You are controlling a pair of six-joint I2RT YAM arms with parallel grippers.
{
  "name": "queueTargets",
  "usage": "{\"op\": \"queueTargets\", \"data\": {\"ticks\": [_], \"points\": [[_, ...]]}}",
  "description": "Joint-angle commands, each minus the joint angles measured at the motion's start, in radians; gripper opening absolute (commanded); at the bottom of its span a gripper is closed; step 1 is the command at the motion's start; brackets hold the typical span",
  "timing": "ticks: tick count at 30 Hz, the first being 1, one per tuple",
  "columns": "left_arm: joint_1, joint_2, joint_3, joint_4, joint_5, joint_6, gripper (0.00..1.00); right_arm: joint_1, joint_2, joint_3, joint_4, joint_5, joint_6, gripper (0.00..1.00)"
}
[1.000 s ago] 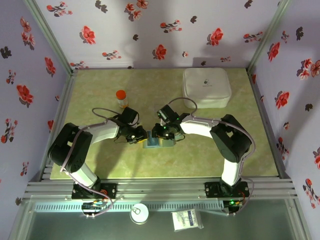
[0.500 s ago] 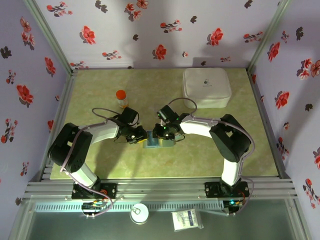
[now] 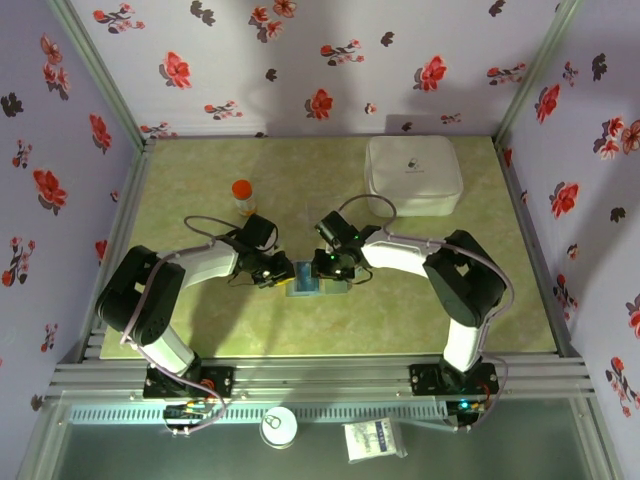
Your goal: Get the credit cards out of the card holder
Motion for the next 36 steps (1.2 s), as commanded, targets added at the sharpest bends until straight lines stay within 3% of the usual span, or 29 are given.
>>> {"op": "queueTargets", "data": {"ticks": [1, 7, 17, 29, 36], "points": [[0.000, -0.034, -0.004, -0.037, -0.024, 0.015, 0.15, 0.004, -0.045, 0.004, -0.012, 0.011, -0.011, 0.26], [-0.003, -0.069, 0.009, -0.028, -0.008, 0.005, 0.10, 0.005, -0.041, -0.016, 0.066, -0.054, 0.010, 0.26], [-0.019, 0.005, 0.023, 0.000, 0.037, 0.008, 0.14, 0.004, -0.003, -0.013, 0.093, -0.076, 0.020, 0.26], [-0.019, 0.032, 0.022, -0.036, 0.012, 0.025, 0.15, 0.005, 0.033, -0.016, 0.086, -0.071, 0.016, 0.26], [-0.019, 0.031, 0.022, -0.036, 0.011, 0.024, 0.15, 0.004, 0.020, -0.002, 0.016, -0.003, -0.009, 0.25]]}}
